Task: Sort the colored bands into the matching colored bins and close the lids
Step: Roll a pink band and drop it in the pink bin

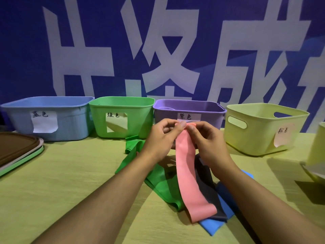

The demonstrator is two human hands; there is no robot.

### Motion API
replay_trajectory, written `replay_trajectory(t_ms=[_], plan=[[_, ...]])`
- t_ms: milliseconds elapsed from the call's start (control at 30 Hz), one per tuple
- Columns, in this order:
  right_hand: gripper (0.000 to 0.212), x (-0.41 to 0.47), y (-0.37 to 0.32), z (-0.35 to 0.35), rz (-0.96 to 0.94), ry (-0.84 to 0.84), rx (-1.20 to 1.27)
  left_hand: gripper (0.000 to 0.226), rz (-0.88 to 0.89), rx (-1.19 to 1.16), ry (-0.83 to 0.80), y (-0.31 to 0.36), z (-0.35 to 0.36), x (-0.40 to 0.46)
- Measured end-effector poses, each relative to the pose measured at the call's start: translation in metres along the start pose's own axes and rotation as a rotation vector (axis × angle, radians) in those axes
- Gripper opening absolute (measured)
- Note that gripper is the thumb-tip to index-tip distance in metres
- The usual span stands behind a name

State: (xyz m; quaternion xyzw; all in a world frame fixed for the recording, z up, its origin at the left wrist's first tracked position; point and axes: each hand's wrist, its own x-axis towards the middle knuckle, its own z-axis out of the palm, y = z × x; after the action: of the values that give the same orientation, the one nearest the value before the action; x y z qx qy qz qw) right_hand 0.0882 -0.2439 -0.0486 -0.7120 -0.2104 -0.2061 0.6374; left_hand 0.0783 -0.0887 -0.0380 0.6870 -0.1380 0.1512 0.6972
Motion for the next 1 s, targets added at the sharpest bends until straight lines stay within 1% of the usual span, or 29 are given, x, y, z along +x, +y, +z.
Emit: replay_trajectory(t_ms=[100,200,333,433,567,600,700,767,833,1000], plan=[[0.011,0.0,0.0,0.0,-0.004,0.003,0.001,0.015,-0.018,0.036,-0.016,-0.003,0.0,0.0],[0.014,0.0,0.001,0.001,-0.034,-0.006,0.008,0.022,-0.044,0.018,-0.029,-0.003,0.001,0.0],[0.017,0.001,0.004,0.002,-0.042,-0.033,-0.007,0.033,-0.086,-0.007,0.005,0.0,0.002,-0.001],[0.02,-0.001,0.003,0.003,-0.032,-0.049,-0.001,0.027,-0.056,0.009,0.042,-0.003,0.0,0.001],[0.02,-0.002,0.0,0.004,0.073,-0.003,0.044,0.011,-0.023,0.027,0.025,-0.005,-0.002,0.002],[0.023,-0.002,-0.002,0.003,0.098,0.005,0.034,0.008,-0.018,0.026,0.018,-0.004,-0.002,0.002],[0.048,-0.004,-0.009,0.002,0.178,0.035,-0.021,0.005,-0.003,0.021,-0.01,-0.003,-0.001,0.001],[0.055,-0.004,-0.012,0.001,0.217,0.056,-0.006,0.009,0.002,0.012,-0.028,-0.002,0.0,0.0],[0.053,-0.003,-0.011,0.001,0.21,0.061,0.017,0.012,0.007,0.008,-0.041,-0.001,0.0,-0.001],[0.036,-0.002,-0.006,0.0,0.143,0.048,0.004,0.01,0.004,0.003,-0.048,0.0,0.001,-0.002]])
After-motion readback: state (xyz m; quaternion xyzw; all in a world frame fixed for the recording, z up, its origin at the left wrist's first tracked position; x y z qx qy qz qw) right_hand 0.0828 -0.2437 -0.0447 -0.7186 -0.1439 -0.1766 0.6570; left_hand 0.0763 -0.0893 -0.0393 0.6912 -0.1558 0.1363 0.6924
